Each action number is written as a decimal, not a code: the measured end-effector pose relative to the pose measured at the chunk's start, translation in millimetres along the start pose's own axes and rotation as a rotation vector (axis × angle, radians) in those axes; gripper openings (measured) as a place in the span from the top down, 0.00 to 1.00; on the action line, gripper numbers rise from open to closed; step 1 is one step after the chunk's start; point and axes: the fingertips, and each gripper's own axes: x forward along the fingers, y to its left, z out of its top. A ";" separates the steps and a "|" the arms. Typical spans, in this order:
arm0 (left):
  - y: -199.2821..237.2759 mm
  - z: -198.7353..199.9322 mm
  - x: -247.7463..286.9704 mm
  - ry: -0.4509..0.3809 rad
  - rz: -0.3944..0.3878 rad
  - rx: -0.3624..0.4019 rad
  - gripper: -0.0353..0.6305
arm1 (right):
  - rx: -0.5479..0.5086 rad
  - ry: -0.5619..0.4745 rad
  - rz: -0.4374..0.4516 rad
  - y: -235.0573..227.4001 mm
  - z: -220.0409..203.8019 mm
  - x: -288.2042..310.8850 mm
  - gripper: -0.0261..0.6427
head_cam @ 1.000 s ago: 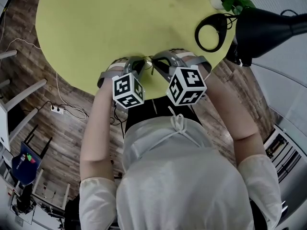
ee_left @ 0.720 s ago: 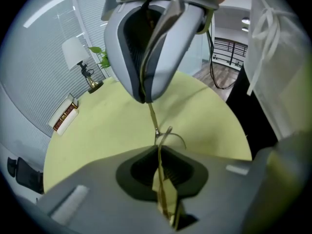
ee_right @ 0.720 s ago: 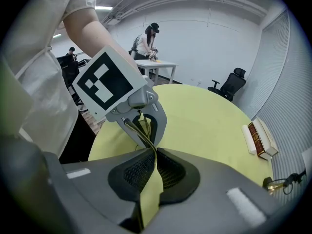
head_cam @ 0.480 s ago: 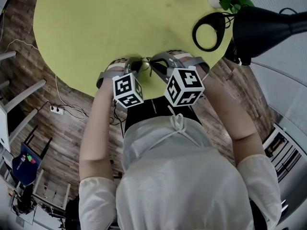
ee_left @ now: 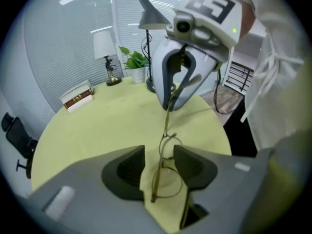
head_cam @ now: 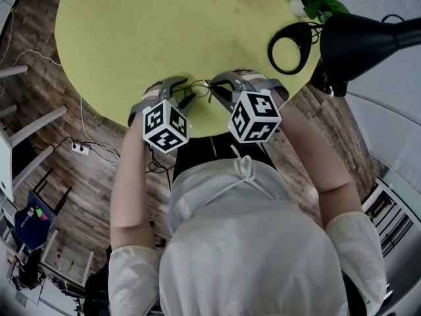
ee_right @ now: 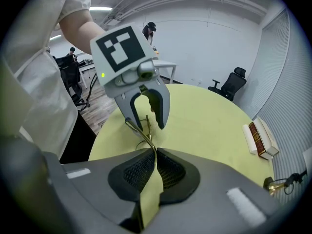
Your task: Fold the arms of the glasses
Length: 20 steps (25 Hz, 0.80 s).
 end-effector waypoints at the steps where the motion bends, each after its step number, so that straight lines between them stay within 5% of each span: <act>1: 4.1 -0.5 -11.6 -0.026 0.031 -0.044 0.67 | 0.000 0.001 0.000 0.5 0.3 -0.1 0.94; 3: 11.5 -7.0 -34.9 -0.088 0.109 -0.197 0.74 | -0.004 0.003 0.000 1.8 0.8 -0.2 0.94; 5: 11.4 -21.1 -49.5 -0.161 0.155 -0.437 0.94 | -0.012 0.009 0.000 3.6 0.8 -0.4 0.94; 8: -8.7 -46.4 -45.3 -0.225 0.099 -0.786 0.94 | -0.022 0.020 0.002 6.7 2.2 0.0 0.94; 10: -20.2 -61.8 -36.0 -0.226 0.098 -0.936 0.94 | -0.031 0.025 0.010 10.1 4.7 1.1 0.94; 14: -13.8 -84.3 -27.9 -0.240 0.246 -1.146 0.94 | -0.040 0.036 0.018 13.2 8.8 3.4 0.94; 20: -1.2 -89.0 -18.2 -0.244 0.301 -1.199 0.94 | -0.047 0.050 0.016 11.0 14.7 7.0 0.94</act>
